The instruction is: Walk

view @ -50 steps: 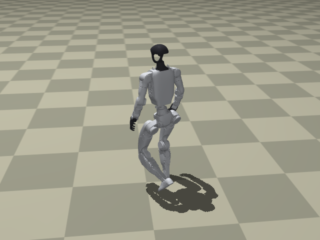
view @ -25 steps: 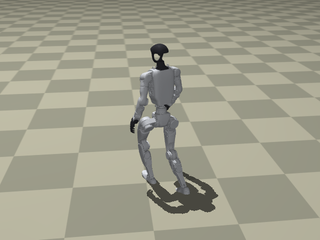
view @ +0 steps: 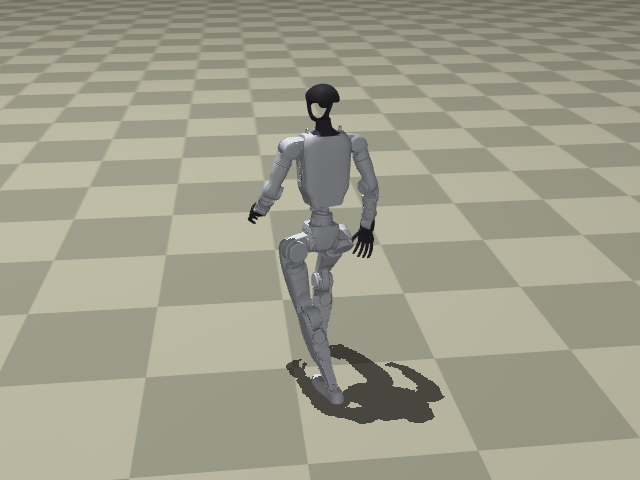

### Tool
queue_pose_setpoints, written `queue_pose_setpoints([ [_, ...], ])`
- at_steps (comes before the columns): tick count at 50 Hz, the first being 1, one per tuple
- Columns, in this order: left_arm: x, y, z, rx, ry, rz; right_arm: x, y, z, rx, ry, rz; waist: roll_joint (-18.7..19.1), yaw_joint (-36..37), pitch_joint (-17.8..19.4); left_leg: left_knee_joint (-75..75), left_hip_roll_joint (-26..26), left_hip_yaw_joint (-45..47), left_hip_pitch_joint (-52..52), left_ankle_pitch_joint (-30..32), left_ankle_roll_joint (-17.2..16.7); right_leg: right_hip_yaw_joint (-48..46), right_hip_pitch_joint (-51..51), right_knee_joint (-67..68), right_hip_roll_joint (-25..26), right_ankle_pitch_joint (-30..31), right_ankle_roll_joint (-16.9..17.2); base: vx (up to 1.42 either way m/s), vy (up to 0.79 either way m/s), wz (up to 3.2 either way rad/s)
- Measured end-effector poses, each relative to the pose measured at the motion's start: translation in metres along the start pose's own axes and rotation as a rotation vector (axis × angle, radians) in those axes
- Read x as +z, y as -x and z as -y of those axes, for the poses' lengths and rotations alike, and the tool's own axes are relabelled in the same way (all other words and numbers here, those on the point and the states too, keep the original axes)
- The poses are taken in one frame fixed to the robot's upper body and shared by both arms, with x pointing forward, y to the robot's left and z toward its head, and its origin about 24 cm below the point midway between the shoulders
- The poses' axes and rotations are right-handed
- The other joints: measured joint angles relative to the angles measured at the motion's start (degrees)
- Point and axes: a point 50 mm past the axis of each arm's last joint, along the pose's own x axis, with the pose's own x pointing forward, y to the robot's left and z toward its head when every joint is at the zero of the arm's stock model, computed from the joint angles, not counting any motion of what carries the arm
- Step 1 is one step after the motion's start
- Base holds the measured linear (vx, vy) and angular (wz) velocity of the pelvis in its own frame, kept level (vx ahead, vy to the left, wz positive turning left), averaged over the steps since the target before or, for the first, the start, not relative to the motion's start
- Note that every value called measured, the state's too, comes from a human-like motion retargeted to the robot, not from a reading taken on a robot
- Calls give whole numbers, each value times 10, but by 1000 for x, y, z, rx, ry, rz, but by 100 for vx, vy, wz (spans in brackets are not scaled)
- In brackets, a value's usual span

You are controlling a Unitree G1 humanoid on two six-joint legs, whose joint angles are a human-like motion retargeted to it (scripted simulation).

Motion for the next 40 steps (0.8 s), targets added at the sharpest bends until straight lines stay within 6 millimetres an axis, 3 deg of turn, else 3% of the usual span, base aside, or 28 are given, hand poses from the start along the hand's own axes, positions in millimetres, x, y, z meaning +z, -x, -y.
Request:
queue_pose_setpoints([
  [5,-20,14,18,-40,13,-84,2,0,-5,-23,-30,13,27,11,6,225,50,-1,-27,-43,-28,-19,43,58,41,21,-30,3,-6,-10],
  [8,-45,33,35,-99,12,-200,15,-3,2,-51,-26,63,85,19,0,460,150,1,-116,1,-69,-66,72,50,108,26,-67,-4,-7,-9],
  [10,-61,47,46,-149,5,-281,28,-5,12,-79,-13,111,119,33,-8,592,216,0,-186,61,-84,-86,88,25,151,25,-92,-5,-6,-22],
  [13,-82,67,57,-210,-18,-391,55,-7,33,-144,12,211,125,57,-10,712,266,0,-279,93,-62,-80,124,-10,179,11,-108,-3,-6,-14],
  [16,-97,86,62,-239,-30,-472,86,-6,58,-230,28,327,113,82,-9,752,277,7,-362,61,-27,-59,171,-54,188,2,-102,-1,-3,-10],
  [20,-112,110,66,-245,-10,-545,127,4,90,-363,16,488,92,105,-3,674,250,29,-440,11,-6,-33,238,-100,181,-12,-83,0,0,-24],
  [24,-123,130,70,-241,19,-608,157,17,111,-461,-9,619,69,110,-3,476,192,52,-469,-1,-24,-22,299,-141,155,-25,-65,1,2,-16],
  [27,-128,141,73,-239,30,-647,170,23,118,-498,-17,670,50,102,-11,297,134,56,-464,6,-40,-29,325,-148,122,-40,-58,0,0,0],
  [32,-133,150,77,-252,22,-688,170,21,111,-481,7,661,35,93,-19,255,88,50,-457,16,-37,-27,332,-44,84,-87,-55,0,0,0],
  [35,-134,147,76,-264,-13,-690,156,13,93,-416,35,601,4,83,-20,282,52,66,-433,37,-18,-17,327,64,33,-89,-37,0,0,0],
  [40,-123,118,62,-251,-91,-601,123,-3,50,-224,78,449,-89,47,-16,213,-59,97,-348,46,35,25,235,353,-119,70,10,-1,7,21],
])
